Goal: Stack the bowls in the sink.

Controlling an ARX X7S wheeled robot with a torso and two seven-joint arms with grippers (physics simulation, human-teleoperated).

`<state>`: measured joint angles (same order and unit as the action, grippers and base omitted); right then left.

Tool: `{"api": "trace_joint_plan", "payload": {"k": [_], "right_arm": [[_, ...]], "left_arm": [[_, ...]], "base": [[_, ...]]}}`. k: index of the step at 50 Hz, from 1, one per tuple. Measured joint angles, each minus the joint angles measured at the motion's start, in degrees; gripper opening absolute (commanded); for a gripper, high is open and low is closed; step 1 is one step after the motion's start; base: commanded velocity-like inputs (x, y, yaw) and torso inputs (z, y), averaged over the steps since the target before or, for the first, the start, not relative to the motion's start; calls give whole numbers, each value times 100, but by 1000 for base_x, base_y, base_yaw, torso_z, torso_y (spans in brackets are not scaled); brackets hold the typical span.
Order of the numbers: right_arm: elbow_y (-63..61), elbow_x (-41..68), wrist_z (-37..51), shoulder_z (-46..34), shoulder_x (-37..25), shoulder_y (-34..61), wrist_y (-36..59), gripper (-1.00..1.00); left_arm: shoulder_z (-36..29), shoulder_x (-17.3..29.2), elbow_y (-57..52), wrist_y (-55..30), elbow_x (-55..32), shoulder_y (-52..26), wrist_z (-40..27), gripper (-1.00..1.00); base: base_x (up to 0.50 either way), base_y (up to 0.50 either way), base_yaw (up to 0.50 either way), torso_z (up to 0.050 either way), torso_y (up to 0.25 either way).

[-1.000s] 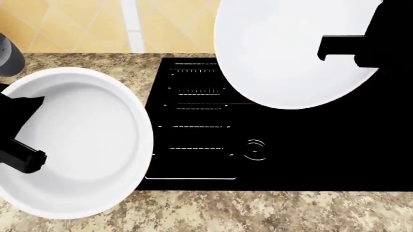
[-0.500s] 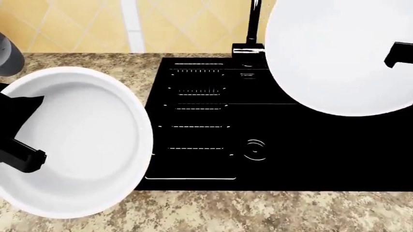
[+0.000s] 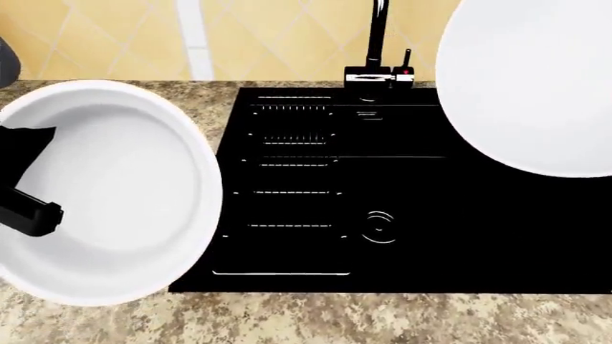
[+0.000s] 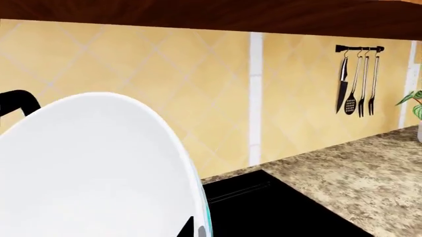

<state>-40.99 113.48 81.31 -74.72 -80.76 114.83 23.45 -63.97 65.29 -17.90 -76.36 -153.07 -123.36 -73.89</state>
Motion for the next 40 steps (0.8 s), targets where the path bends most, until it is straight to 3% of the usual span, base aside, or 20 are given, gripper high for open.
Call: {"api": "trace_joint_plan", "payload": {"k": [13,30,40], "right_arm": [[43,-31,89,22,-99,-99,-16,-100],[51,-15,154,51,-232,-237,-41,-100],[74,-15,212,84,-172,-231,61,-100]], "left_arm": [[52,40,129,9,162,-14,-60,-100],[71,35,189,10,193,-15,-104,-100],[75,36,195,-1,178,-23,-114,-100]], "base": [[494,-42,0,1,2],[486,-316,0,1,3],[74,1,0,0,1]]}}
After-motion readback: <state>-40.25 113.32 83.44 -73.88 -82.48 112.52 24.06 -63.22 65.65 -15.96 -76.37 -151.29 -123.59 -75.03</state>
